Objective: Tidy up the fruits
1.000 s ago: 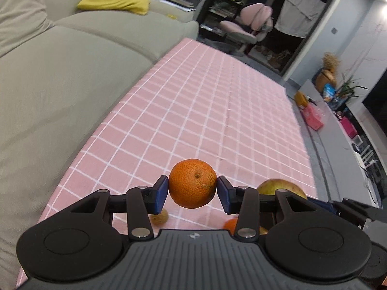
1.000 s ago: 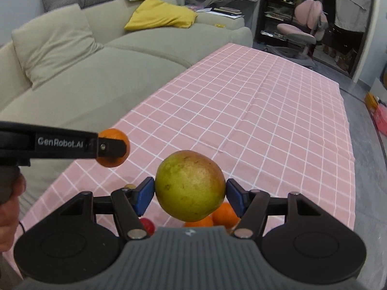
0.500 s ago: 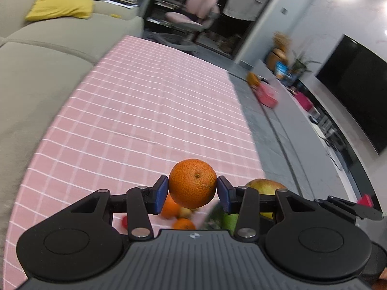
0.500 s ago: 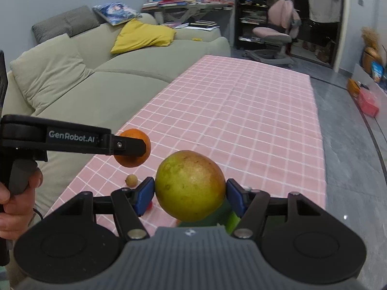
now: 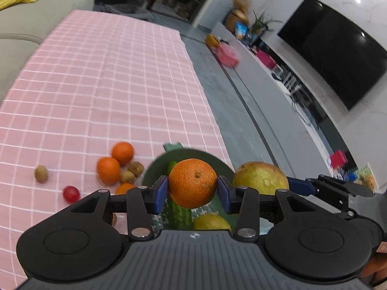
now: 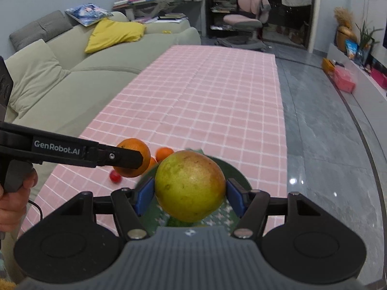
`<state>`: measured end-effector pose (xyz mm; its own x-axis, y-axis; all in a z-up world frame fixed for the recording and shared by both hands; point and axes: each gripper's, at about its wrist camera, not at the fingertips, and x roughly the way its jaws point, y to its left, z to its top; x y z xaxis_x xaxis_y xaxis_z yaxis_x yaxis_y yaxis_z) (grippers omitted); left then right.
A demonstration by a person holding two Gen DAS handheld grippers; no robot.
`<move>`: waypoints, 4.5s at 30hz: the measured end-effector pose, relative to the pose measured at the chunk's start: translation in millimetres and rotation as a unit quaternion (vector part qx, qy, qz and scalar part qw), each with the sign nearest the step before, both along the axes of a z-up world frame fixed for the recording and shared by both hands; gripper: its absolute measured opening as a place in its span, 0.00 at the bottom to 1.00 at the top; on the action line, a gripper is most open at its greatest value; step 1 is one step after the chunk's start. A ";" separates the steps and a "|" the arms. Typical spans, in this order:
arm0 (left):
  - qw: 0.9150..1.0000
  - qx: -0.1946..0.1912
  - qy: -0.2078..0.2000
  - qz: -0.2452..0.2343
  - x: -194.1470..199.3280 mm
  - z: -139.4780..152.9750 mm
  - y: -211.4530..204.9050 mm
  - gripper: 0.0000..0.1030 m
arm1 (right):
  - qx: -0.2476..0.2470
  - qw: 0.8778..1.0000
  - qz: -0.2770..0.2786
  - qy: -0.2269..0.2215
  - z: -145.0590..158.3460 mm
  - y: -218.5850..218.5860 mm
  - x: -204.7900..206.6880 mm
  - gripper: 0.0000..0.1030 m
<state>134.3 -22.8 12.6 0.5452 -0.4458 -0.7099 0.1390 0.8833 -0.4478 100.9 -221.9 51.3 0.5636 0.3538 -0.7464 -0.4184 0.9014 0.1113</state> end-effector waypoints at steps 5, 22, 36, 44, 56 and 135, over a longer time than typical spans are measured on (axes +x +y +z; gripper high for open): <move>0.999 0.004 0.022 -0.025 8.1 -13.9 -17.5 0.48 | -0.018 1.000 -0.001 0.023 -18.2 -10.0 7.8 0.60; 0.986 0.117 0.103 -0.065 24.3 -54.8 -40.8 0.48 | -0.069 0.995 0.034 0.070 -82.9 0.6 50.4 0.60; 0.975 0.172 0.110 -0.086 28.4 -63.2 -51.2 0.48 | -0.105 0.989 0.059 0.086 -114.7 16.0 72.7 0.60; 0.975 0.173 0.111 -0.089 29.6 -65.5 -52.2 0.49 | -0.121 0.986 0.065 0.094 -126.1 22.8 77.4 0.60; 0.973 0.185 0.105 -0.093 28.2 -65.8 -52.0 0.50 | -0.157 0.980 0.079 0.092 -130.0 33.2 75.4 0.60; 0.990 0.099 0.071 0.067 -20.9 -70.5 104.5 0.56 | -0.159 0.938 0.307 -0.035 -75.8 160.9 20.7 0.36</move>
